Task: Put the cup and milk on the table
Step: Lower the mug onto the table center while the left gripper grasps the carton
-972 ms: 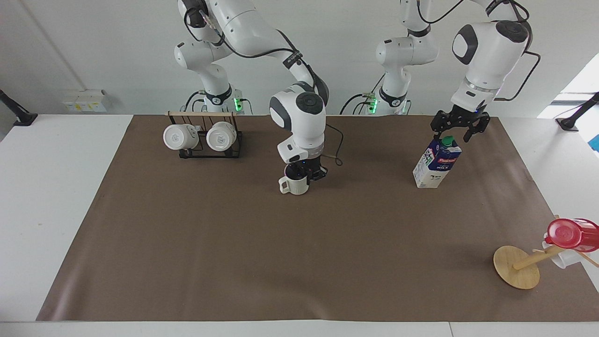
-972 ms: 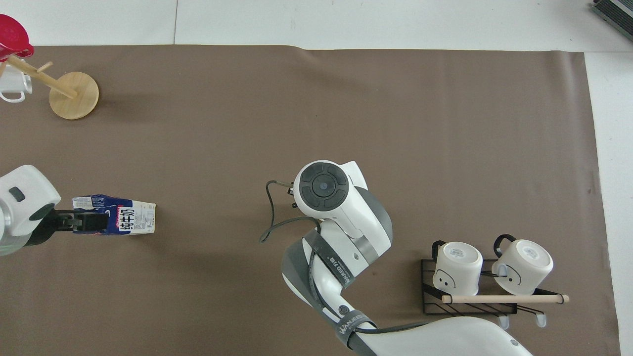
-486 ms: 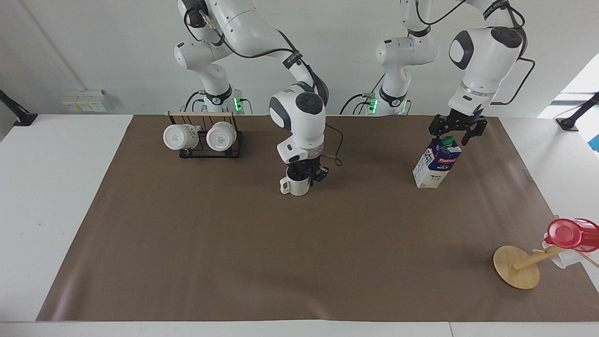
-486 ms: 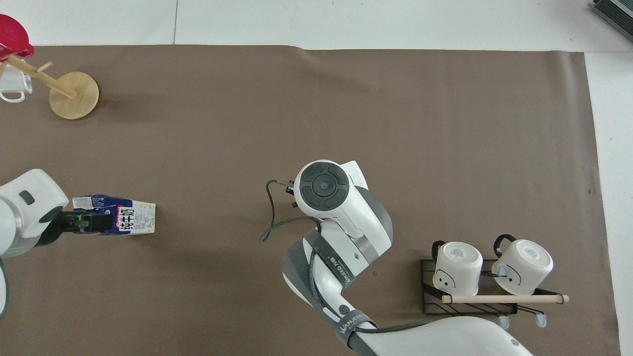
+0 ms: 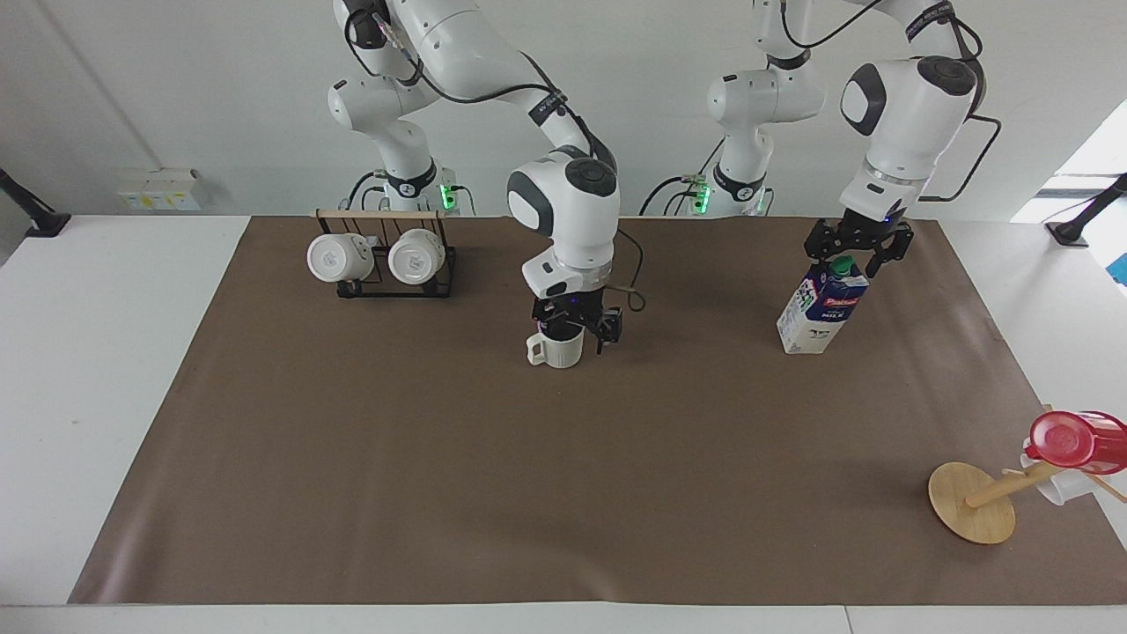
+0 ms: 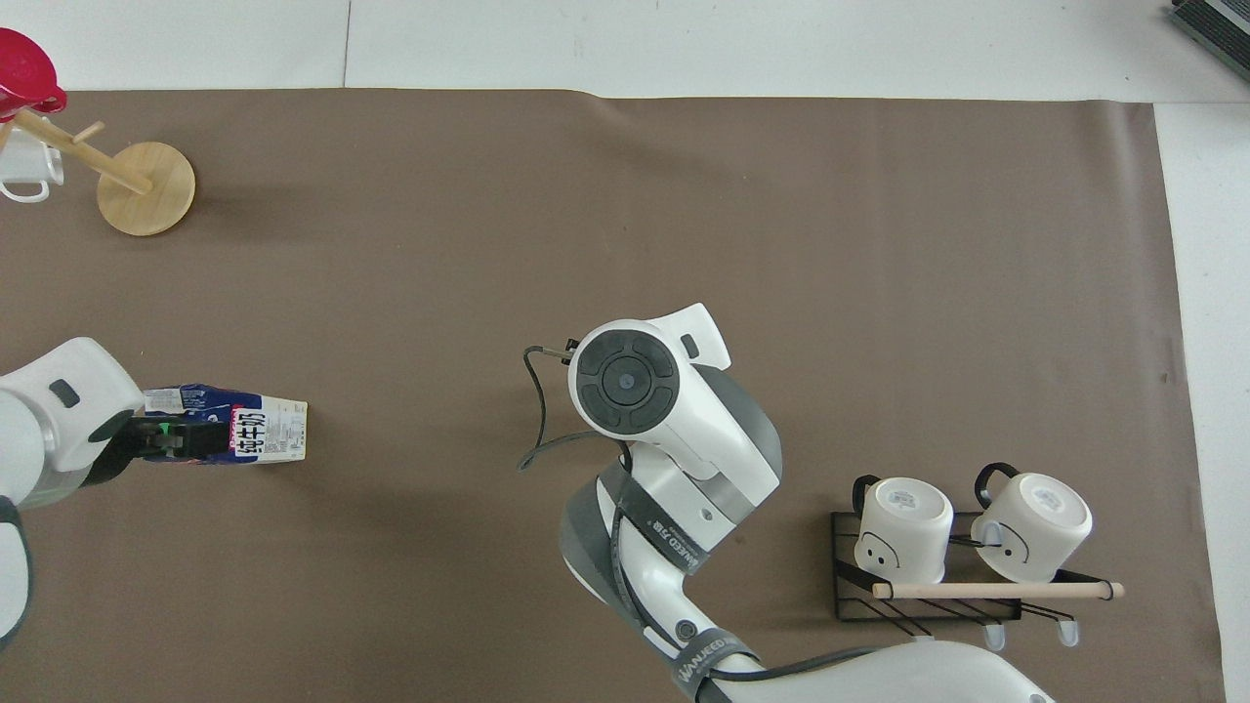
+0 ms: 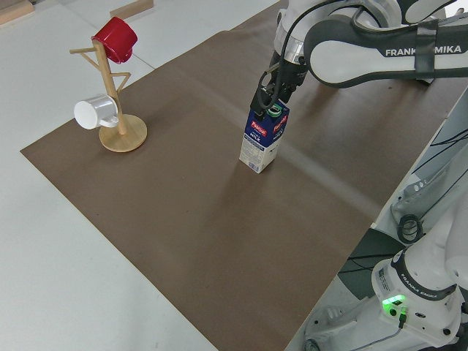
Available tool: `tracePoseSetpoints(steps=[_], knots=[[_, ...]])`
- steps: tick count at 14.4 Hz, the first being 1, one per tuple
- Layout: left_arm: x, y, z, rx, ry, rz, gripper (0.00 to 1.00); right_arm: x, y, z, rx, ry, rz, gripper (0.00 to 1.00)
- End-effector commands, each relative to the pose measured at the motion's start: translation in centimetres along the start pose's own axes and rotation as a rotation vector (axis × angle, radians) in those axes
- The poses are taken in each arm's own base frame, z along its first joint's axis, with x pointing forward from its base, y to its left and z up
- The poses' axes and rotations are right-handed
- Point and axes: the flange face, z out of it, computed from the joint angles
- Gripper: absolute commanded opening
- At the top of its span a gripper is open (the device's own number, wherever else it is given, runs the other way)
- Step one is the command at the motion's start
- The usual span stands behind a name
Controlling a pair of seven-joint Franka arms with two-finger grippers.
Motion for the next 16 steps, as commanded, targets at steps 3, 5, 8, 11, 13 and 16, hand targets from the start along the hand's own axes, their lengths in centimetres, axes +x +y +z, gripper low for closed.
tracePoseSetpoints(steps=[3,5,8,11,13,16], knots=[[-0.5,0.1,1.5,0.015,0.028,0.017,1.00,4.4,4.5,-7.4,0.023,0.055,0.059,1.00],[-0.5,0.1,1.6,0.014,0.027,0.019,1.00,5.6,6.4,-9.0,0.000,0.050,0.044,1.00],[-0.6,0.1,1.7,0.014,0.023,0.019,1.00,7.1,8.9,-10.8,-0.022,0.046,0.016,1.00],[-0.5,0.2,1.6,0.015,0.026,0.019,1.00,8.8,11.5,-12.6,-0.033,0.050,-0.028,1.00],[-0.5,0.2,1.6,0.014,0.025,0.019,1.00,10.0,13.9,-14.2,-0.045,0.046,-0.063,1.00],[-0.5,0.2,1.7,0.014,0.022,0.017,1.00,12.3,18.7,-16.8,-0.009,0.000,-0.099,1.00]])
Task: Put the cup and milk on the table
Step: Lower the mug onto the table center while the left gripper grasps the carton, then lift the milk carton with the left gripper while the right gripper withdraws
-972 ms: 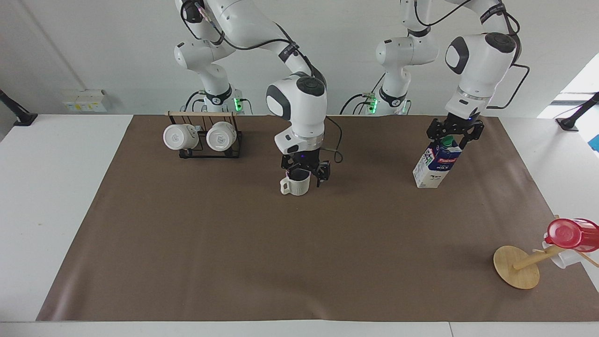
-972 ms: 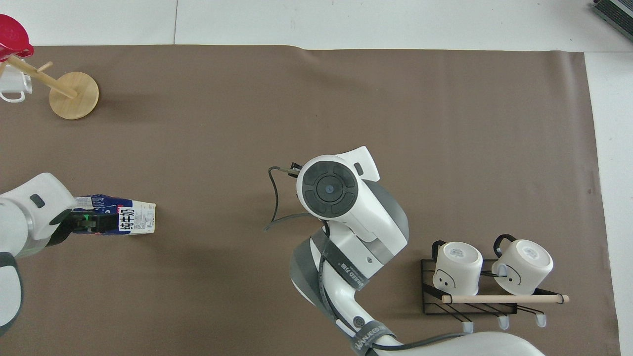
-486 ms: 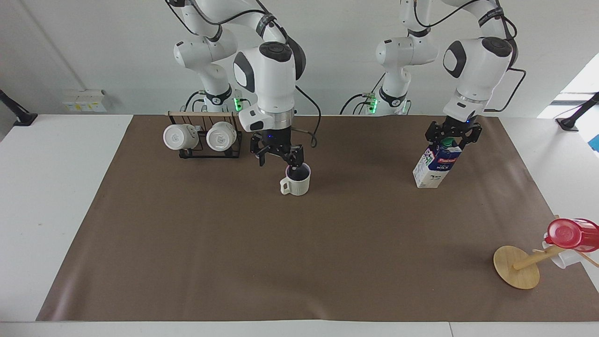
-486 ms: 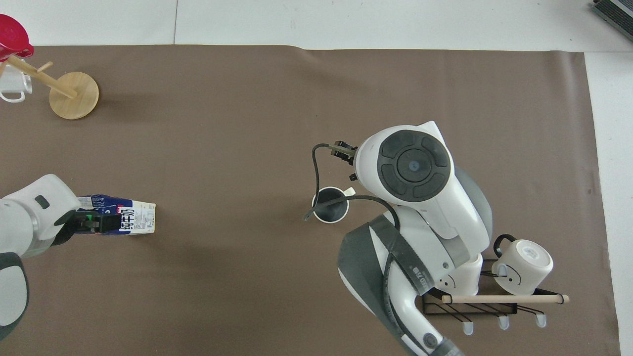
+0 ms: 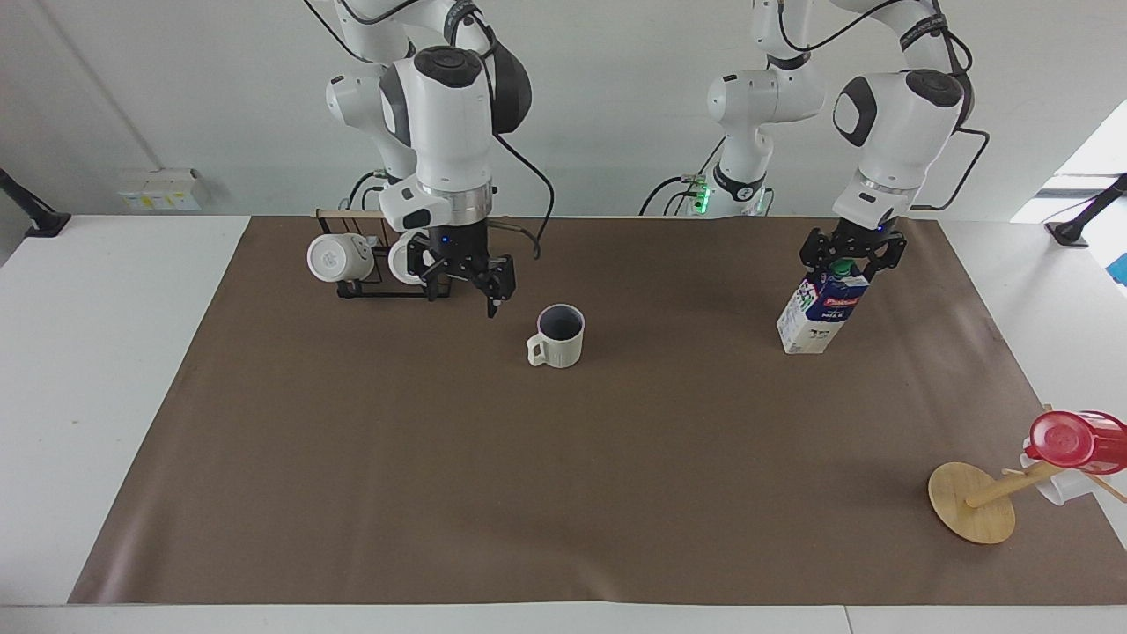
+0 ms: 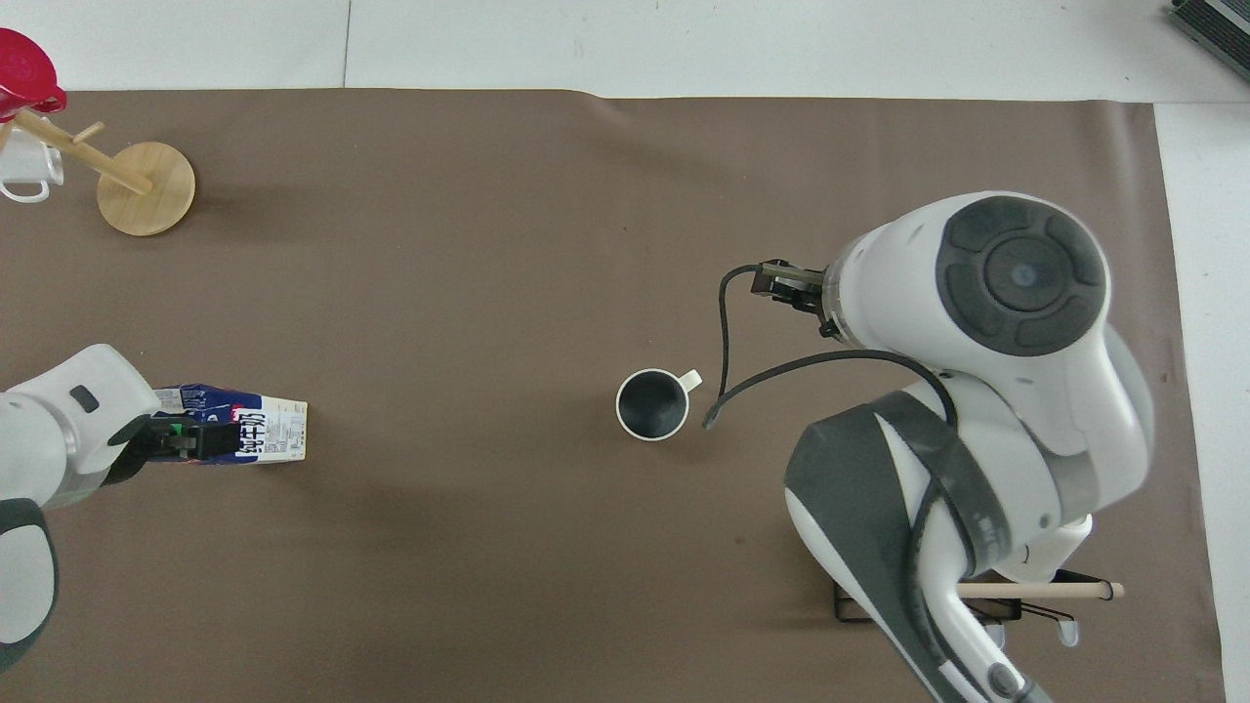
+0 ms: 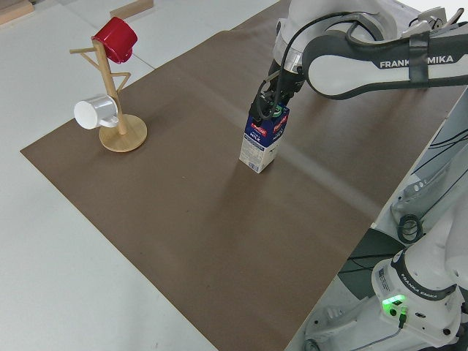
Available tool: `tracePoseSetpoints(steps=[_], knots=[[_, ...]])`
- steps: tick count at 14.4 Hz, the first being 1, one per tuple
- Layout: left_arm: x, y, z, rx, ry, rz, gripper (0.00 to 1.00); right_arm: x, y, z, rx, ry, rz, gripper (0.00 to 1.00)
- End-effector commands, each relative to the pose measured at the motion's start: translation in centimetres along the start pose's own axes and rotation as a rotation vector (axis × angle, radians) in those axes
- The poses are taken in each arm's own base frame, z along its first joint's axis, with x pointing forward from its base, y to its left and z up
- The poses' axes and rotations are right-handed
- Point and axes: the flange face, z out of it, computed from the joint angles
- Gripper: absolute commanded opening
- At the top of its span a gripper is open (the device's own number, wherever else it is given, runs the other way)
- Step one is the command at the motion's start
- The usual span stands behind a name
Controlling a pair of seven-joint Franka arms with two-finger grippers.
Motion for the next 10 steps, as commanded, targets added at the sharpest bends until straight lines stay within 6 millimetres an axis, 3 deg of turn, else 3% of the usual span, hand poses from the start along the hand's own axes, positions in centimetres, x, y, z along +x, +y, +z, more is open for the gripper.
tracePoseSetpoints(steps=[1,3,4,6,10], knots=[[-0.2,0.1,0.4,0.011,0.004,0.015,0.91,1.4,5.6,-2.5,0.020,-0.034,-0.055,1.00],[-0.3,0.1,0.5,0.010,-0.002,0.015,0.72,2.5,9.6,-4.1,0.031,-0.052,-0.088,1.00],[-0.2,0.0,0.4,0.011,-0.001,0.013,0.67,2.8,11.3,-4.8,0.027,-0.060,-0.106,1.00],[-0.3,0.0,0.4,0.010,-0.005,0.013,0.59,3.3,14.2,-5.7,0.016,-0.078,-0.123,1.00],[0.0,0.0,-0.3,0.009,-0.013,0.010,0.50,4.0,18.1,-8.4,0.003,-0.110,-0.163,1.00]])
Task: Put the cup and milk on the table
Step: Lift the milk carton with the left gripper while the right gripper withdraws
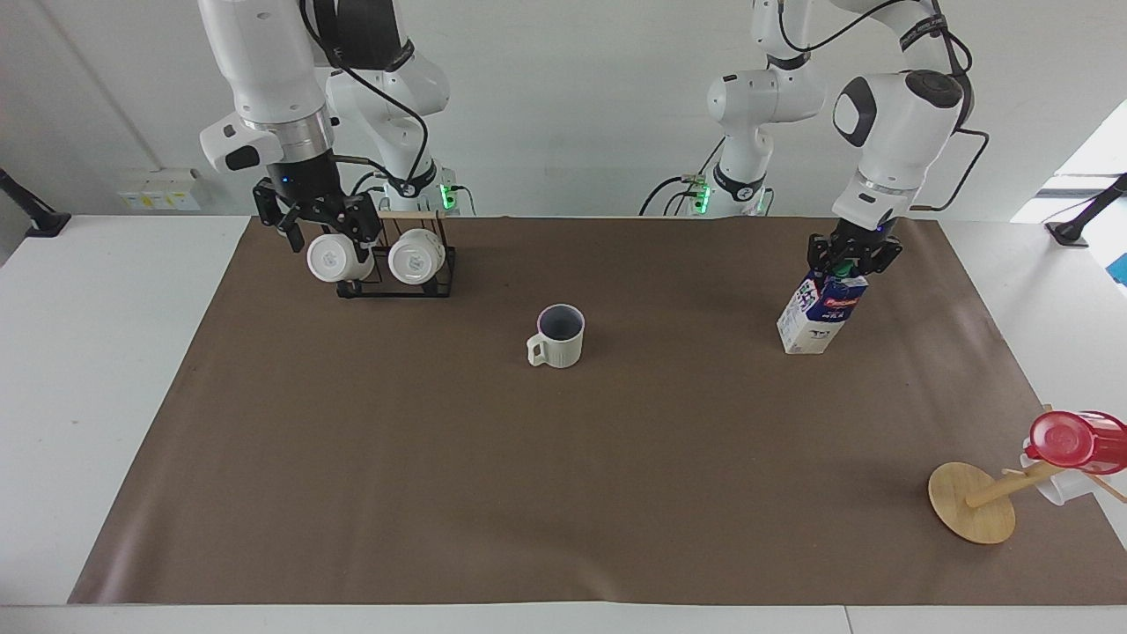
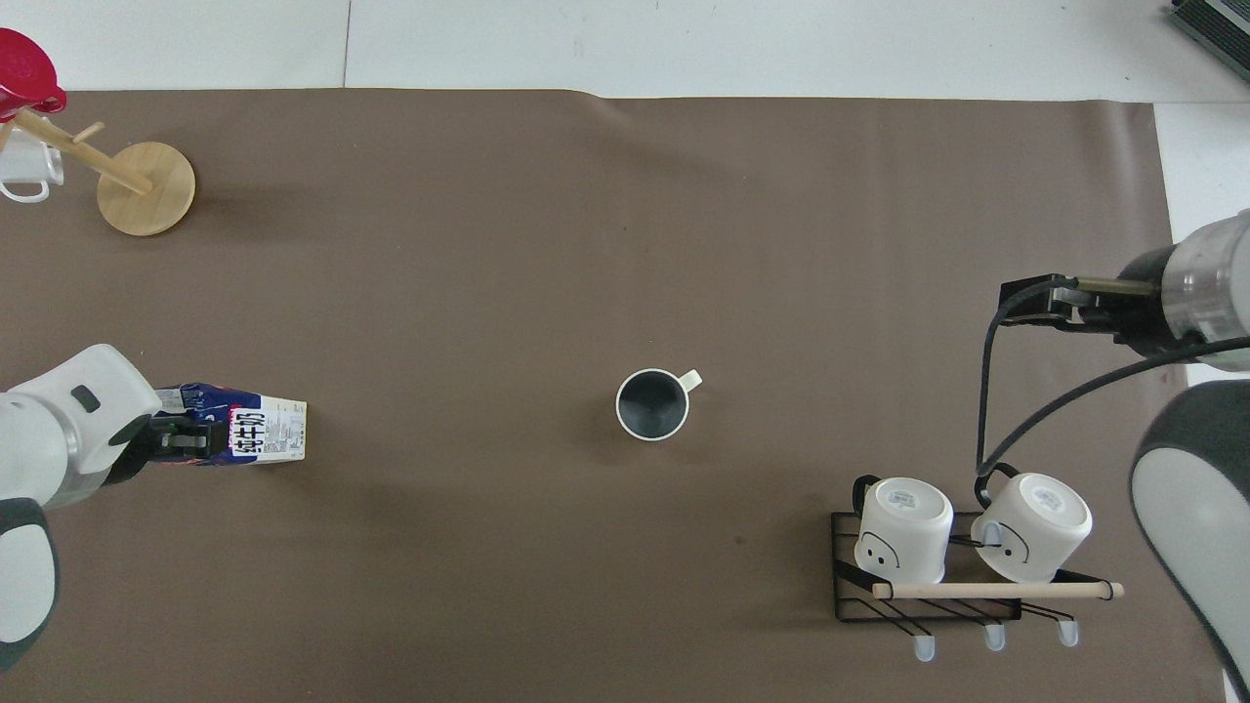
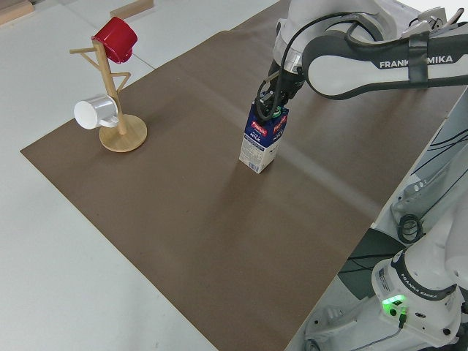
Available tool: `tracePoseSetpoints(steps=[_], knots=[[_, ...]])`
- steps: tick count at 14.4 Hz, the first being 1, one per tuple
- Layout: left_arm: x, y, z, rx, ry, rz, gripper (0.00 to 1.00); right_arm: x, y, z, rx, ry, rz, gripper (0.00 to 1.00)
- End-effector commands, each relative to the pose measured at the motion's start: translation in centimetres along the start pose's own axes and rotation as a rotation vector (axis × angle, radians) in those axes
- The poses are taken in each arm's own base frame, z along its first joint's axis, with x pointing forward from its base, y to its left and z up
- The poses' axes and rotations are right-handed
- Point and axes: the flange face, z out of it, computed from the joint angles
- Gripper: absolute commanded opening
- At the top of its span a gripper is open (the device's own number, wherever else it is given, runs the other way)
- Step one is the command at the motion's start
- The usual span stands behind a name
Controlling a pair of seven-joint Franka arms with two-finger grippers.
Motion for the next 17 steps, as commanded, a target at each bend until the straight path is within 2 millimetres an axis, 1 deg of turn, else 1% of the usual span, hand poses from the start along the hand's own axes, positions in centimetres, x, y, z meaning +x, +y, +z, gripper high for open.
tracePoseSetpoints(steps=[1,2,3,4,6,7,8,9,10,11,13,15,17], knots=[[0.3,0.0,-0.9,0.009,-0.015,0.007,0.50,0.0,2.0,-2.0,0.032,-0.042,-0.032,1.00],[0.7,0.0,-1.5,0.008,-0.017,0.004,0.50,0.2,3.5,-2.7,0.068,-0.069,-0.001,1.00],[0.9,-0.1,-1.9,0.008,-0.017,0.002,0.50,0.4,5.0,-2.7,0.096,-0.084,0.025,1.00],[1.1,0.1,-2.4,0.008,-0.010,0.000,0.50,0.5,5.5,-2.6,0.099,-0.084,0.016,1.00],[1.5,0.4,-3.0,0.010,0.000,-0.024,0.50,0.7,5.9,-2.1,0.086,-0.100,-0.020,1.00],[1.7,1.3,-3.4,0.011,0.005,-0.022,0.50,1.1,6.1,-2.7,0.084,-0.103,-0.021,1.00],[1.9,2.2,-3.8,0.009,0.007,-0.026,0.50,1.4,6.2,-3.7,0.079,-0.099,-0.025,1.00],[2.2,3.4,-4.4,0.005,0.006,-0.043,0.50,1.5,6.2,-4.4,0.065,-0.094,-0.034,1.00],[2.4,4.8,-5.1,0.000,0.003,-0.054,0.50,1.5,5.9,-4.5,0.056,-0.093,-0.041,1.00],[2.7,6.0,-5.7,-0.004,0.011,-0.068,0.50,1.4,5.3,-4.7,0.068,-0.083,-0.049,1.00],[3.2,9.1,-6.2,-0.011,0.005,-0.094,0.50,1.0,5.4,-4.3,0.069,-0.094,-0.051,1.00],[3.8,12.5,-6.9,-0.015,0.001,-0.121,0.50,0.7,5.4,-4.0,0.068,-0.099,-0.049,1.00],[4.9,16.1,-7.7,-0.018,0.002,-0.163,0.50,0.6,5.6,-4.0,0.057,-0.096,-0.053,1.00]])
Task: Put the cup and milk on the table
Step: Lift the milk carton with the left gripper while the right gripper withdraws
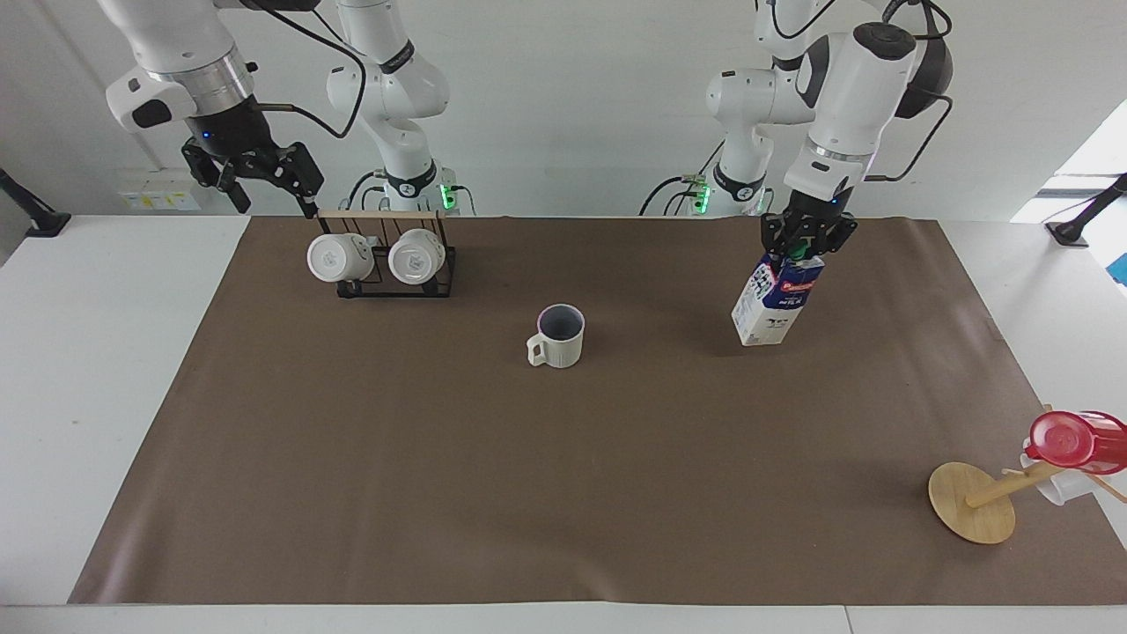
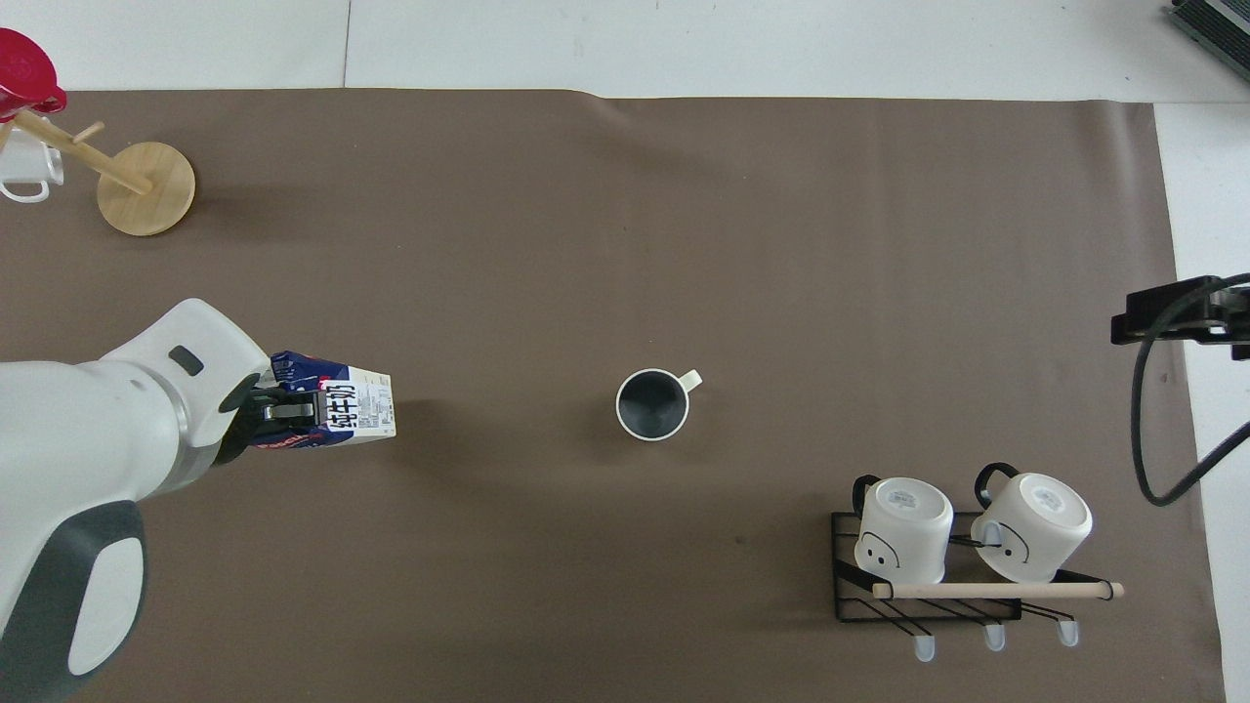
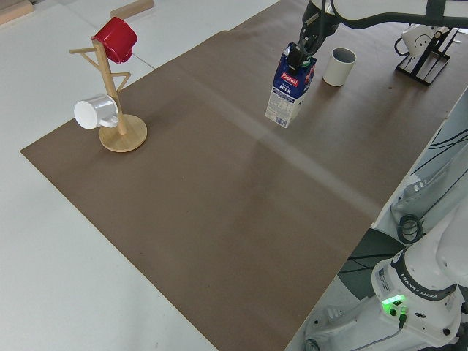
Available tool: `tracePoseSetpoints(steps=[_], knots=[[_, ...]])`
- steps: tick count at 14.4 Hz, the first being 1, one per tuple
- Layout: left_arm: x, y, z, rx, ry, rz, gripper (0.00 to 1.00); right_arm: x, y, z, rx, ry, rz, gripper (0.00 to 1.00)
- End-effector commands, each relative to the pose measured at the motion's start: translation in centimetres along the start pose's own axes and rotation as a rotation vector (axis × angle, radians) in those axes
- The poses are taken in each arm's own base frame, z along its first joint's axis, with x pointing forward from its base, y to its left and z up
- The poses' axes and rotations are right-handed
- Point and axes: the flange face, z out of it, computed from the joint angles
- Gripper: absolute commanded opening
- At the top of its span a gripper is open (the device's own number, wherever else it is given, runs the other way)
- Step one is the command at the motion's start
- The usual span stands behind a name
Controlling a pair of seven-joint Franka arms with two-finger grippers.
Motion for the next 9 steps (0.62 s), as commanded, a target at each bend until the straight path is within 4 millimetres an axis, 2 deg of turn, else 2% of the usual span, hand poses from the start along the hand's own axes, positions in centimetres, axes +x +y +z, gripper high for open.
tracePoseSetpoints(steps=[1,2,6,8,9], knots=[[1.4,5.2,-0.7,0.004,-0.017,-0.045,0.50,-0.1,0.1,0.0,-0.016,0.009,-0.044,1.00],[1.3,6.7,-0.5,0.002,-0.017,-0.052,0.50,0.0,0.0,0.3,-0.030,0.018,-0.051,1.00],[-0.2,12.7,2.4,0.006,-0.014,-0.036,0.51,-1.0,-0.3,0.7,-0.040,0.019,-0.048,1.00],[-0.4,14.6,3.4,0.009,-0.020,-0.028,0.51,-1.1,-0.7,0.7,-0.023,0.026,-0.050,1.00],[-0.2,14.7,3.6,0.006,-0.013,-0.028,0.51,-1.2,-0.7,0.8,-0.023,0.022,-0.050,1.00]])
